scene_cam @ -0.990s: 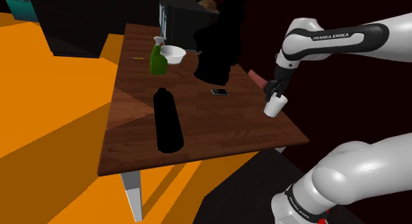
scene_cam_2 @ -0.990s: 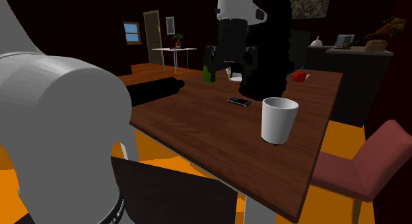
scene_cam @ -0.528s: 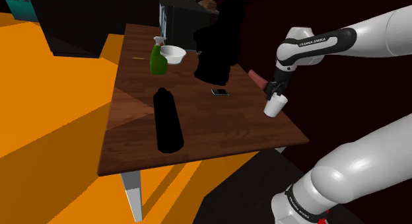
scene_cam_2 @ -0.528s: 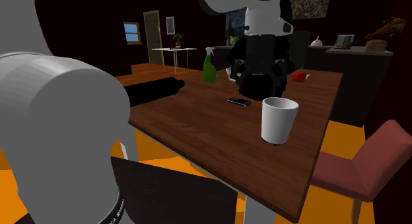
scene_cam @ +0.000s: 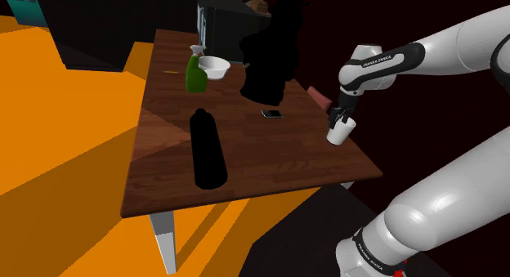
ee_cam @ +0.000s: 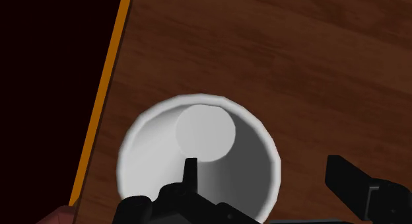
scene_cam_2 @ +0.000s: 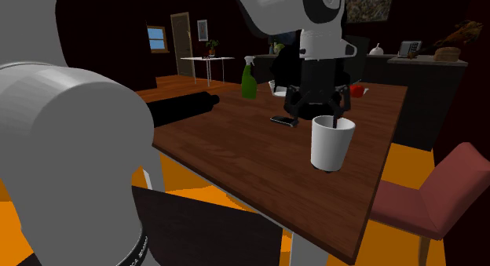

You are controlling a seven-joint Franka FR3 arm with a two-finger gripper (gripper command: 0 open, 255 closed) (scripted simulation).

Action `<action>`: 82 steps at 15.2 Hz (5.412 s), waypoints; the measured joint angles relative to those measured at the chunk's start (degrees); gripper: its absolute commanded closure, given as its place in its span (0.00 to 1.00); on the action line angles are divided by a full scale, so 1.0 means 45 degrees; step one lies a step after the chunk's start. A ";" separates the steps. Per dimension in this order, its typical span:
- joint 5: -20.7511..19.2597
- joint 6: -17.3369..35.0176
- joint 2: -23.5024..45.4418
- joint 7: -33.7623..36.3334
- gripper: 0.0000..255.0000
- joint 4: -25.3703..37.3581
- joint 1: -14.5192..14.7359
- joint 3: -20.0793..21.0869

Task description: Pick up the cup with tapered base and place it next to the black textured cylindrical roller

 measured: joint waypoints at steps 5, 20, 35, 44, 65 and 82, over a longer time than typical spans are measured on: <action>0.0036 0.0313 0.0176 -0.0046 0.00 -0.0136 -0.0016 -0.0047; 0.0029 0.0244 0.0129 -0.0044 1.00 -0.0099 -0.0014 -0.0035; -0.0165 -0.2407 -0.1091 -0.0026 1.00 0.1374 0.0010 0.0228; -0.0166 -0.3932 -0.1526 -0.0053 1.00 0.2474 0.0061 0.0417; 0.0700 -0.6280 -0.0270 0.1276 1.00 0.5793 0.0971 0.1572; 0.2246 -0.7650 0.5416 0.4318 1.00 1.2412 0.2609 0.3226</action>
